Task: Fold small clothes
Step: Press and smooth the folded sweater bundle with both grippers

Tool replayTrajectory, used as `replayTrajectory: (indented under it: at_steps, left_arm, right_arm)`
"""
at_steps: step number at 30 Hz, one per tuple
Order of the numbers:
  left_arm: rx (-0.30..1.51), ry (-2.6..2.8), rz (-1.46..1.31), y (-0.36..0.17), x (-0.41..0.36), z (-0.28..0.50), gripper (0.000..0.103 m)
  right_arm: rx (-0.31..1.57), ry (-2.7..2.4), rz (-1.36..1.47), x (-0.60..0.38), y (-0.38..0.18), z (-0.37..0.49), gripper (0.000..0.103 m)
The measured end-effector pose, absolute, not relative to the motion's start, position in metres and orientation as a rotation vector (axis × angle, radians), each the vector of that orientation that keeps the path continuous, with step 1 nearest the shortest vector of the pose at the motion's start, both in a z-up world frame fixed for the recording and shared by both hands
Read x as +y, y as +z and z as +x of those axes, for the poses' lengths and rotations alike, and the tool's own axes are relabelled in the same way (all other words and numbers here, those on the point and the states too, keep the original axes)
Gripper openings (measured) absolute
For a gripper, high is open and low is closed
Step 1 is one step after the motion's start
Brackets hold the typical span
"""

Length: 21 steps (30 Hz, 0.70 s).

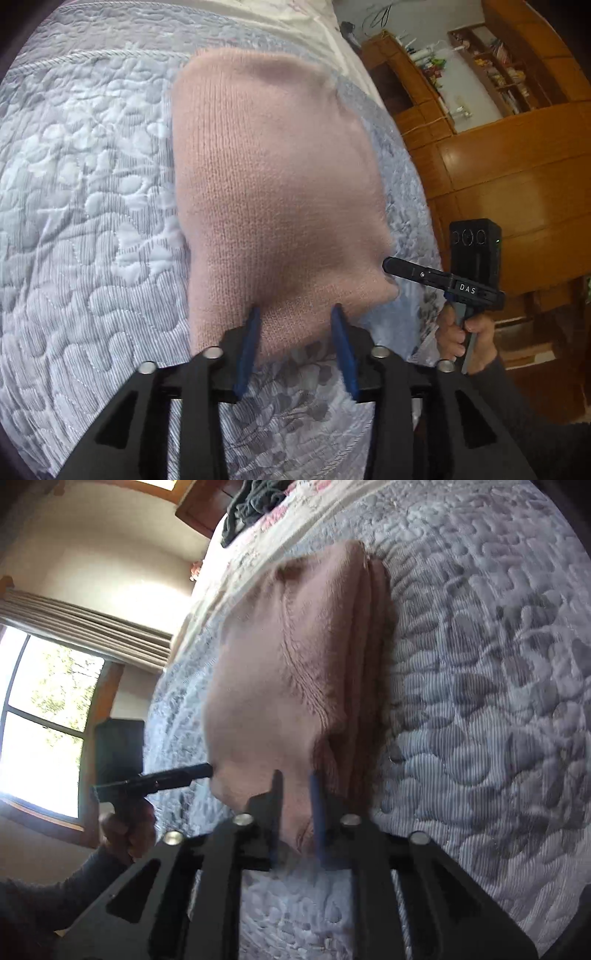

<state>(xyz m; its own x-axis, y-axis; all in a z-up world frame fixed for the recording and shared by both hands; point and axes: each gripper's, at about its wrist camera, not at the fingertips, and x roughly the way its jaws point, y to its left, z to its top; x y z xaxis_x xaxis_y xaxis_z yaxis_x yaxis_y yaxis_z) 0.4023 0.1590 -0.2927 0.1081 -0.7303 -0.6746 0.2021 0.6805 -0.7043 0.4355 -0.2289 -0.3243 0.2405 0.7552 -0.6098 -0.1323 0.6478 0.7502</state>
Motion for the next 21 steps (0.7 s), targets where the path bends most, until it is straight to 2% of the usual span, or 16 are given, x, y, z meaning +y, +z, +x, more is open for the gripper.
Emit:
replayTrajectory:
  at_steps: [1,2,5,11,21]
  left_arm:
    - [1.239,-0.71,-0.559,-0.285,0.174,0.4,0.078]
    - [1.195,-0.691,-0.612,-0.281,0.189,0.4,0.078]
    - [1.205,-0.632,-0.71,-0.295,0.22,0.412,0.078]
    - [1.364,-0.721,-0.753,-0.345,0.211,0.431,0.078]
    - [1.355,-0.848,-0.859,-0.369,0.198,0.431,0.078]
  right_arm:
    - [1.137,0.639,0.677,-0.242,-0.314,0.444,0.065]
    - [1.103,0.601,0.72,-0.256,-0.307,0.456,0.077]
    - [1.144,0.596,0.866,-0.277,-0.317,0.501,0.087]
    - [1.367,0.637,0.855,-0.247,-0.364,0.572,0.088]
    - [1.403,0.73,0.788,-0.216,-0.383,0.601,0.088]
